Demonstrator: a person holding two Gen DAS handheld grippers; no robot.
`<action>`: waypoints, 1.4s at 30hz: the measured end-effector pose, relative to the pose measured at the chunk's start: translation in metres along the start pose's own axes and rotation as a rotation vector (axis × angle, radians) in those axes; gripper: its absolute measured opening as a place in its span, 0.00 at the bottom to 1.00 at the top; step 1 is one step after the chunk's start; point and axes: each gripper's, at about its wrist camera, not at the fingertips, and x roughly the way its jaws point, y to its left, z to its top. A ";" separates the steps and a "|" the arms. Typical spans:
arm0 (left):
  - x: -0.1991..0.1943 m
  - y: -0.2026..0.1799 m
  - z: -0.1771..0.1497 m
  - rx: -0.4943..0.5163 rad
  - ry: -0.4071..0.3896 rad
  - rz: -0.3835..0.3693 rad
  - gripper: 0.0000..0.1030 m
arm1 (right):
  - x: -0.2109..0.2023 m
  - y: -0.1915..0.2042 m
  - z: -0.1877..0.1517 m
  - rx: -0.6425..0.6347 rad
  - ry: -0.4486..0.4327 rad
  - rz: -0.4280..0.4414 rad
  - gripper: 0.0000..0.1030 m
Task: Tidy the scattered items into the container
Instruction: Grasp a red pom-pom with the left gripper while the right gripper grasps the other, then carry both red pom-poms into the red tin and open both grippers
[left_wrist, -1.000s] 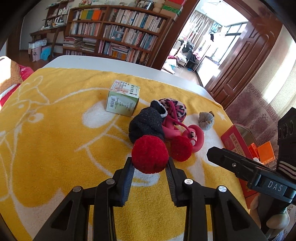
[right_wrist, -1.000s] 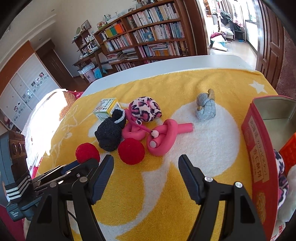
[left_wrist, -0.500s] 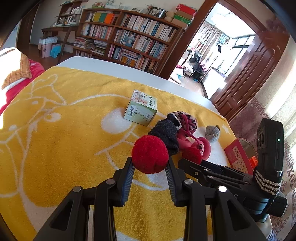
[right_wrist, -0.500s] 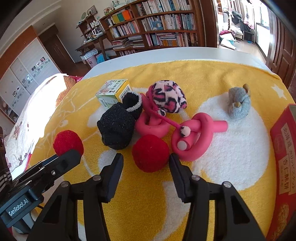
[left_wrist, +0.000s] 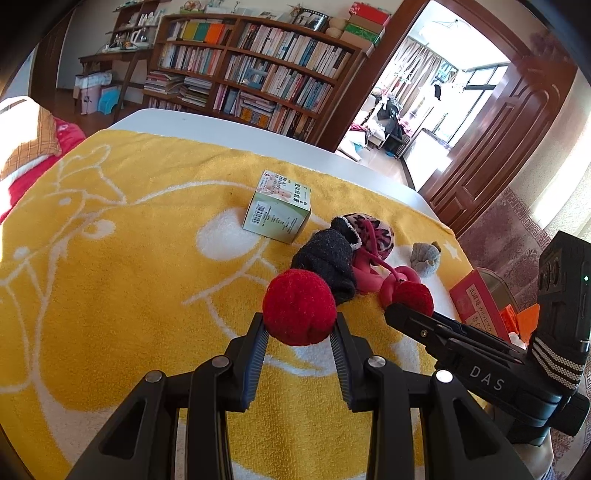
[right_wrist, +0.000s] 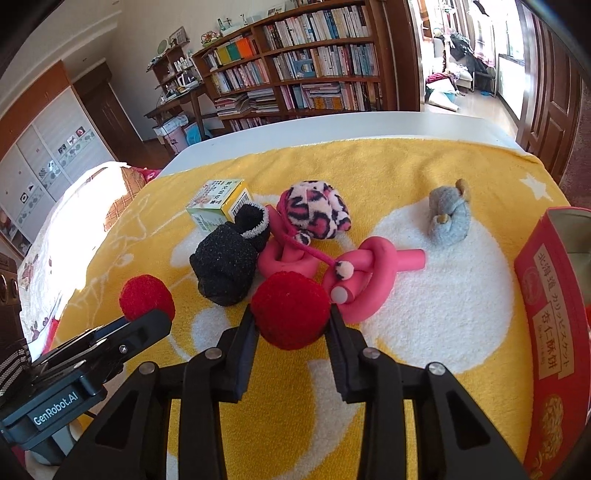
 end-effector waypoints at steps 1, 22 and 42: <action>0.001 -0.001 0.000 0.003 0.002 0.002 0.35 | -0.005 -0.002 0.000 0.005 -0.009 0.001 0.38; -0.001 -0.097 -0.005 0.158 0.026 -0.095 0.35 | -0.161 -0.119 -0.037 0.165 -0.272 -0.142 0.38; 0.039 -0.258 -0.022 0.398 0.106 -0.238 0.35 | -0.189 -0.205 -0.064 0.323 -0.321 -0.200 0.38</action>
